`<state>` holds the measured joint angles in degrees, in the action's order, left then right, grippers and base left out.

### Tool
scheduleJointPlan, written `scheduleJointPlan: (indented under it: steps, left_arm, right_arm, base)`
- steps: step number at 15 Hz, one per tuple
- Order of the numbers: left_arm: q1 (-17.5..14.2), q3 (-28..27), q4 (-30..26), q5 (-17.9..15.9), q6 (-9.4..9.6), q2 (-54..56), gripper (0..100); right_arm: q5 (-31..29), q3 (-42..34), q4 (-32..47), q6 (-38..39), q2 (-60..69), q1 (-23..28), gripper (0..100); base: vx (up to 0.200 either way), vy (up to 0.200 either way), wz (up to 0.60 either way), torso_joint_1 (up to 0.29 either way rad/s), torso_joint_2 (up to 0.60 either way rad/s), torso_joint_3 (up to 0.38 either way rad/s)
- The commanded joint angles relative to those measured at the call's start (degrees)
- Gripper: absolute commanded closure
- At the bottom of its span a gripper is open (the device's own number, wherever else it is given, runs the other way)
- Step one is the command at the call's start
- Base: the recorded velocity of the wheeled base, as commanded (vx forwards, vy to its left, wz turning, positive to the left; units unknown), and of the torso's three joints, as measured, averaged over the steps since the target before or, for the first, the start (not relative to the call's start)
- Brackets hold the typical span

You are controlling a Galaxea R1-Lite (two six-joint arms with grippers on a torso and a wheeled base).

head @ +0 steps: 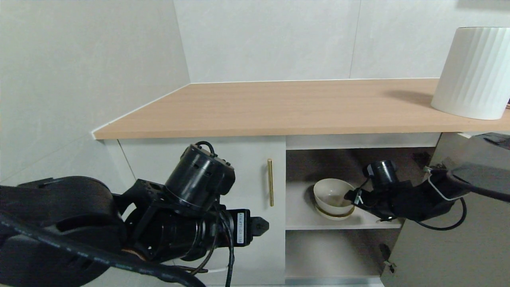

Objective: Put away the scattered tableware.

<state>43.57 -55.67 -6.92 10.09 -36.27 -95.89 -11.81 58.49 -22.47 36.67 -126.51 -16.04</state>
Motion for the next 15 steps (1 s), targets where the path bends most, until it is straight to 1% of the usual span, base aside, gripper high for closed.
scheduleJointPlan:
  steps: [1,2,3,4,5,6,7,8,10,13,15]
  left_arm:
    - [-3.0,0.9,-1.0,-0.1,0.32,8.4,0]
    - [-3.4,1.2,-2.0,-0.1,0.32,11.4,0]
    - [-3.8,2.0,-2.8,-0.1,0.67,14.1,0]
    - [-4.7,3.1,-2.9,-0.1,2.17,16.3,0]
    - [-5.7,5.1,-2.9,-0.1,3.92,18.4,0]
    - [-6.1,6.9,-2.7,-0.1,5.86,20.7,0]
    - [-6.4,7.2,-2.7,-0.2,6.21,21.3,0]
    - [-7.8,8.7,-2.7,-0.3,6.82,23.6,0]
    - [-9.6,10.1,-2.4,-0.4,7.09,24.3,0]
    - [-9.6,10.1,1.0,-0.3,7.09,21.7,0]
    - [-9.6,10.2,1.0,-0.3,7.09,21.5,0]
  right_arm:
    - [5.5,-11.6,2.7,-3.4,16.5,-3.6,0]
    - [7.0,-15.5,2.8,-5.9,21.6,-5.4,0]
    - [7.2,-18.2,3.4,-8.1,26.3,-7.5,0]
    - [7.2,-20.5,5.4,-9.0,31.1,-9.1,0]
    - [7.3,-21.3,8.2,-9.1,35.4,-10.4,0]
    - [7.4,-20.8,12.6,-9.2,39.1,-10.8,0]
    - [7.4,-20.5,13.9,-9.3,39.9,-10.9,0]
    - [7.4,-18.7,20.7,-10.5,44.2,-11.6,0]
    - [7.6,-16.8,27.2,-10.5,47.9,-12.3,0]
    - [8.5,-17.1,28.2,-10.5,48.7,-13.3,0]
    - [8.6,-17.2,28.2,-10.5,48.7,-13.4,0]
  base:
    - [0.0,0.0,0.0,0.0,0.0,0.0]
    - [0.0,0.0,0.0,0.0,0.0,0.0]
    - [0.0,0.0,0.0,0.0,0.0,0.0]
    - [0.0,0.0,0.0,0.0,0.0,0.0]
    - [0.0,0.0,0.0,0.0,0.0,0.0]
    - [0.0,0.0,0.0,0.0,0.0,0.0]
    - [0.0,0.0,0.0,0.0,0.0,0.0]
    - [0.0,0.0,0.0,0.0,0.0,0.0]
    - [0.0,0.0,0.0,0.0,0.0,0.0]
    - [0.0,0.0,0.0,0.0,0.0,0.0]
    - [0.0,0.0,0.0,0.0,0.0,0.0]
